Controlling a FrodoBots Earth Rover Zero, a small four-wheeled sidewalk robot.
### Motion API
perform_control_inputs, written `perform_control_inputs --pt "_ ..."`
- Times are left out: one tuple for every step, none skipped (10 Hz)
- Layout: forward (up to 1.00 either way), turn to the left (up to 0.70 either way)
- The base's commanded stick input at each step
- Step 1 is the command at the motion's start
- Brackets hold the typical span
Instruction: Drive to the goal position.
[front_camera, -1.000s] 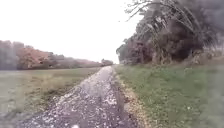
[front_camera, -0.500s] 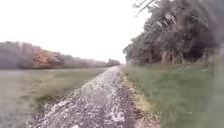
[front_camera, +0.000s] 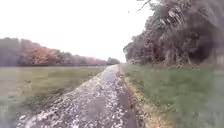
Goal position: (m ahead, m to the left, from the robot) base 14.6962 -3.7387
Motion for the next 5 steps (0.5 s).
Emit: perform_control_inputs --pt "1.00 0.00" --pt "1.00 0.00" --pt "1.00 0.00" --pt "1.00 0.00" --pt "1.00 0.00"
